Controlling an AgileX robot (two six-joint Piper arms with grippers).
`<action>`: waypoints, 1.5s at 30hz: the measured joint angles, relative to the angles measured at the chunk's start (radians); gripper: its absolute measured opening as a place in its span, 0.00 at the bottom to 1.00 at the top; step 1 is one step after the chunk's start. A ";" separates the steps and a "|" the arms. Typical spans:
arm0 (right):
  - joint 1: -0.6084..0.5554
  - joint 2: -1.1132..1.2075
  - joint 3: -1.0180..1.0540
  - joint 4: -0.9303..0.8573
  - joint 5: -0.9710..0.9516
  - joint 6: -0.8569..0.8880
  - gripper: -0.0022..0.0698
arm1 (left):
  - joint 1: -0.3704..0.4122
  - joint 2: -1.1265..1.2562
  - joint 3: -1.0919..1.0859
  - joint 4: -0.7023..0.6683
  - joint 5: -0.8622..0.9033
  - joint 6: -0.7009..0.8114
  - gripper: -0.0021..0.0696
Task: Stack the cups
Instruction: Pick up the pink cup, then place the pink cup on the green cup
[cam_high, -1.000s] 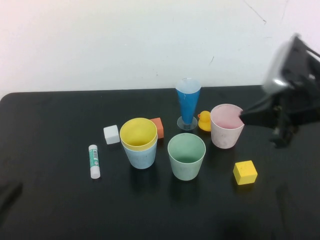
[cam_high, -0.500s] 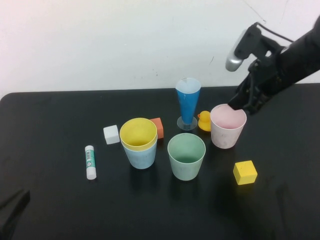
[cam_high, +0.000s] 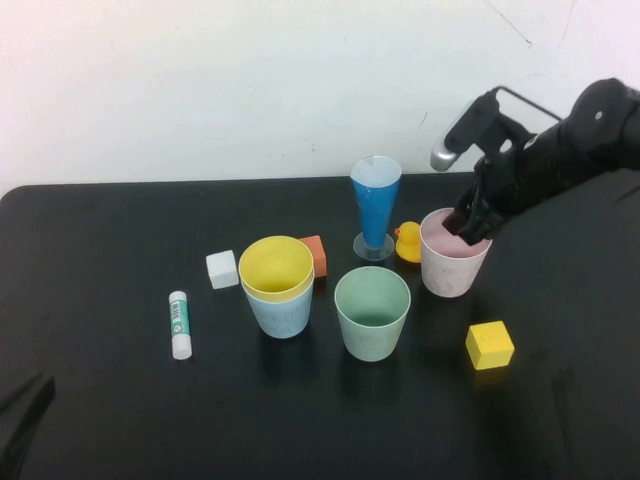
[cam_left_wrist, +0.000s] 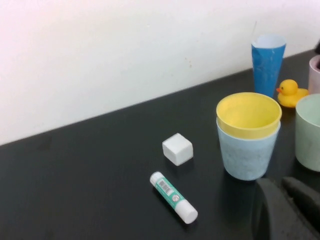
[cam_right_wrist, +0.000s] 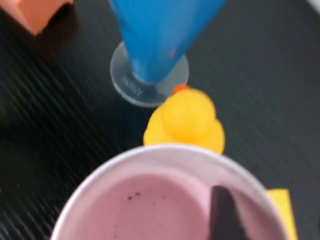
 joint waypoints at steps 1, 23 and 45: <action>0.000 0.005 0.000 0.000 0.006 0.002 0.54 | 0.000 0.000 0.001 0.000 -0.007 0.000 0.03; 0.016 -0.090 -0.306 0.133 0.620 0.039 0.08 | 0.000 -0.002 0.002 0.000 -0.044 0.000 0.03; 0.150 -0.055 -0.181 0.100 0.387 0.000 0.08 | 0.000 -0.071 0.002 0.000 -0.027 -0.007 0.03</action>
